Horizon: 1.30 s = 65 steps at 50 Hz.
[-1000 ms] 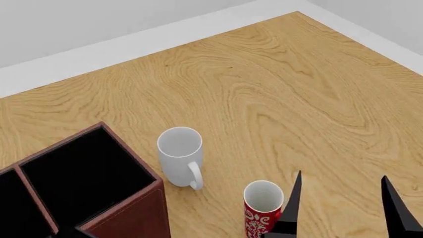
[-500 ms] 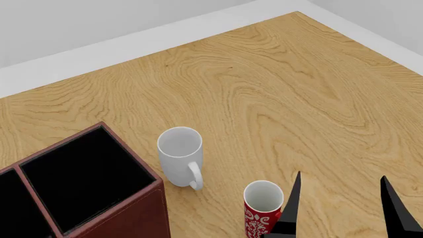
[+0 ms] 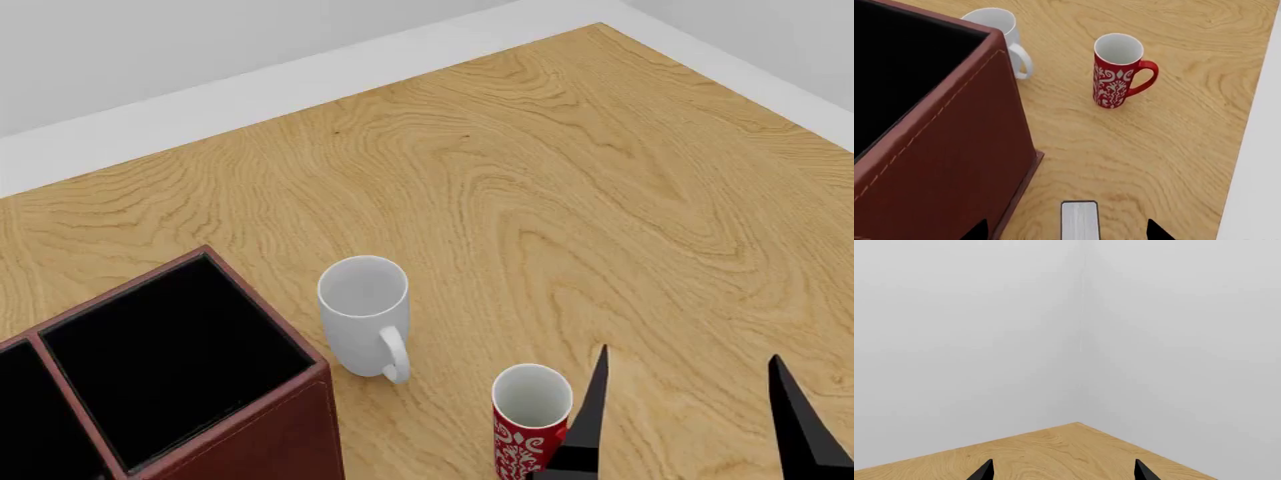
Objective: Pick up the book and place it in the right compartment of the caddy.
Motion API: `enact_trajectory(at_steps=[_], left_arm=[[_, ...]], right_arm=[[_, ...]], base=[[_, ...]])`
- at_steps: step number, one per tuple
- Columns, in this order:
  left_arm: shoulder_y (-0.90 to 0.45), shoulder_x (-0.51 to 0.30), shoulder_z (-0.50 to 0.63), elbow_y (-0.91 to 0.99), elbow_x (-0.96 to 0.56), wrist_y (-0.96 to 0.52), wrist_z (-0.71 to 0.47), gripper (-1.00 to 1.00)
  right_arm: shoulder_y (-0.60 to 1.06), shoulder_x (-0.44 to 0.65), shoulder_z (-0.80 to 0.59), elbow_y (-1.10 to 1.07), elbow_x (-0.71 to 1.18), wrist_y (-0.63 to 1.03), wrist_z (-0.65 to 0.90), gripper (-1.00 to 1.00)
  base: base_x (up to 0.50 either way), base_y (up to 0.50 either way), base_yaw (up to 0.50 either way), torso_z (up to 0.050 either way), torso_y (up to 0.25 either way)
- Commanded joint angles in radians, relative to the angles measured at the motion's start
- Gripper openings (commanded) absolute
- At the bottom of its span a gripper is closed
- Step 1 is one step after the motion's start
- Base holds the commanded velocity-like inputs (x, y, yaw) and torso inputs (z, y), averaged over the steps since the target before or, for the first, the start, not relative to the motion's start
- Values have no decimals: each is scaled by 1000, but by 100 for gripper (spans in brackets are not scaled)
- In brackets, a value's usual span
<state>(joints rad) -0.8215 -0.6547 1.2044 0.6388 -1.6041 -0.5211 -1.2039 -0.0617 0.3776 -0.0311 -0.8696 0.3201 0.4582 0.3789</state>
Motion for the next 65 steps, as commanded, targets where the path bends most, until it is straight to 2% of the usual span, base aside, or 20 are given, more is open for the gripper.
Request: enact_trajectory(at_steps=[1, 17, 37, 65], left_arm=[[11, 17, 9, -41, 6, 0, 23, 100], [14, 36, 13, -93, -4, 2, 54, 100], [46, 78, 46, -154, 50, 1, 109, 100], [81, 94, 74, -244, 102, 7, 141, 100]], right_arm=[[-3, 4, 3, 0, 7, -5, 4, 100], [-4, 8, 2, 4, 14, -15, 9, 100], [-15, 14, 9, -5, 28, -24, 18, 100], [-10, 26, -1, -16, 39, -16, 32, 100]], base=[[0, 0, 0, 0, 0], [0, 0, 0, 0, 0], [0, 0, 0, 0, 0], [0, 0, 0, 0, 0]])
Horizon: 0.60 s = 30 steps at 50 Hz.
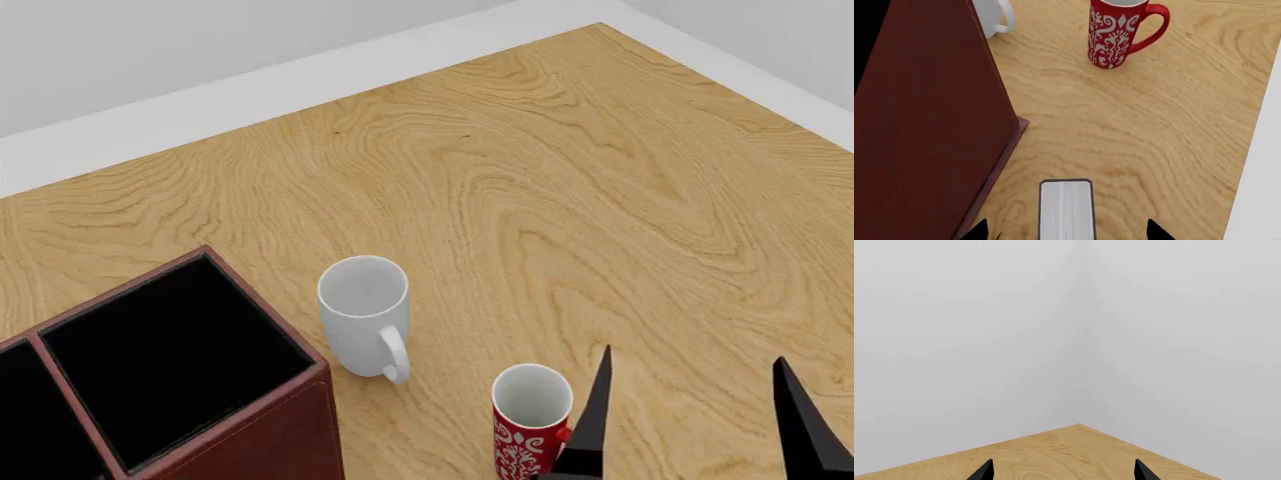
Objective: Pick up the book and place it in the right compartment of the caddy.
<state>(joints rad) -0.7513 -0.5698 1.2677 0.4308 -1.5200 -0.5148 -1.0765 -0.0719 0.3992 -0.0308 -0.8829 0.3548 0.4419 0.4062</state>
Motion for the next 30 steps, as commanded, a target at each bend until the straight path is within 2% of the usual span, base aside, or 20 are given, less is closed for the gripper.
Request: enact_trajectory(at_steps=[1, 30], left_arm=[[12, 8, 11, -40, 22, 1, 17, 100], [46, 18, 31, -92, 42, 9, 47, 100]], right_arm=[[0, 5, -1, -3, 5, -1, 5, 100], [3, 14, -4, 4, 16, -9, 16, 100]], base=[[0, 0, 0, 0, 0], [0, 0, 0, 0, 0]])
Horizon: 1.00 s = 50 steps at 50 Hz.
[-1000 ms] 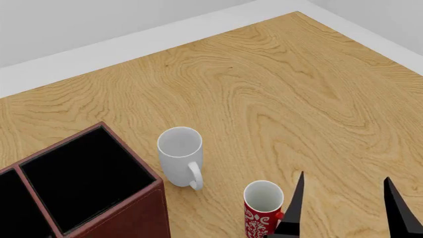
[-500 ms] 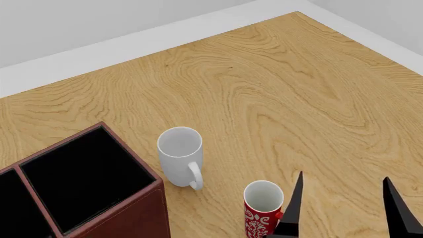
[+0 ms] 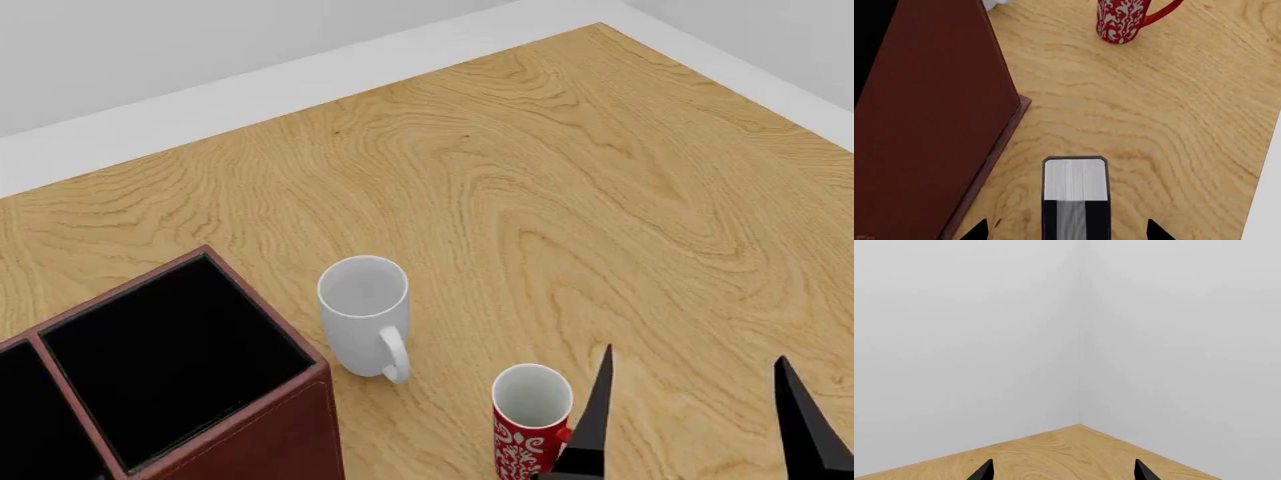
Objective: Pick up the book and place it in the right compartment of the caddy.
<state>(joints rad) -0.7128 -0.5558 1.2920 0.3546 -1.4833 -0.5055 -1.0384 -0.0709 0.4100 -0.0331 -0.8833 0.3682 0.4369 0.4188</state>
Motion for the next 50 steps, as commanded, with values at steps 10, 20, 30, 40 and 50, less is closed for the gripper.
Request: enact_trajectory(at_steps=[10, 20, 30, 40, 50], left_arm=[[16, 11, 14, -31, 8, -3, 8, 100], [10, 11, 18, 7, 25, -6, -17, -100], [-34, 0, 30, 135, 106, -31, -54, -100], [-125, -20, -10, 298, 21, -69, -156, -100], [-208, -33, -60, 388, -65, -74, -227, -100]], right_arm=[[1, 6, -3, 8, 5, -10, 6, 100], [-4, 10, -1, 2, 8, -12, 12, 100], [-7, 13, 1, 0, 13, -13, 19, 100], [-1, 16, -7, 3, 16, -11, 20, 100], [-7, 19, -2, 1, 20, -18, 26, 100]], base=[[0, 0, 0, 0, 0], [1, -1, 0, 0, 0], [0, 0, 0, 0, 0], [0, 0, 0, 0, 1], [0, 0, 0, 0, 1]])
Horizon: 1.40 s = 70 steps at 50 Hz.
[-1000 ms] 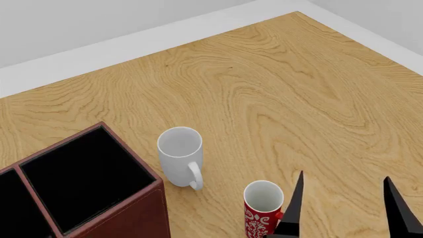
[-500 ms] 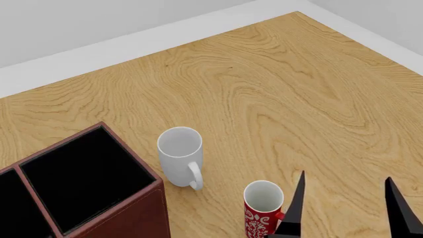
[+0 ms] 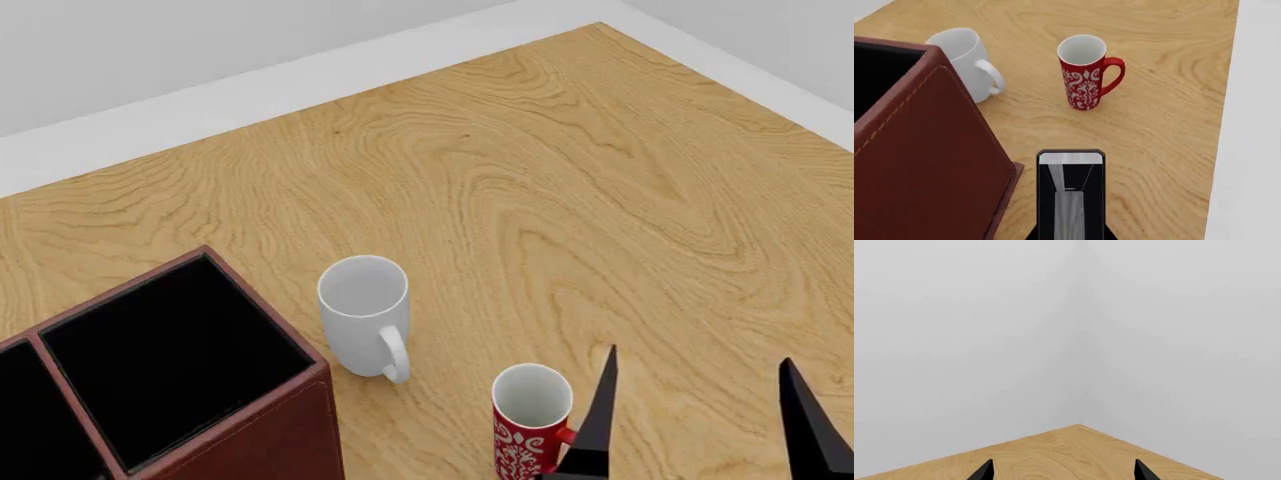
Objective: Pick up the book and place it in the right compartment of the caddy.
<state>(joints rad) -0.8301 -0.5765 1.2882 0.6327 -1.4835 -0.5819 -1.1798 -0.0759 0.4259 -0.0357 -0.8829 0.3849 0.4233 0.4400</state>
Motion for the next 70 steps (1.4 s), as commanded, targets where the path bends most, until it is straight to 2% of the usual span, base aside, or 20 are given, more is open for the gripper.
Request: enact_trajectory(at_steps=[1, 33, 70], left_arm=[[-98, -11, -57, 116, -72, -1, -90, -100], [-348, -5, -157, 208, -351, 0, -159, -100], [-714, 32, -264, 95, -653, 8, -212, -100]], right_arm=[[-1, 4, 0, 0, 4, -4, 5, 100], [-10, 14, 2, -2, 14, -19, 16, 100], [-7, 26, -3, -7, 24, -23, 30, 100]], base=[[0, 0, 0, 0, 0], [0, 0, 0, 0, 1], [0, 0, 0, 0, 1]])
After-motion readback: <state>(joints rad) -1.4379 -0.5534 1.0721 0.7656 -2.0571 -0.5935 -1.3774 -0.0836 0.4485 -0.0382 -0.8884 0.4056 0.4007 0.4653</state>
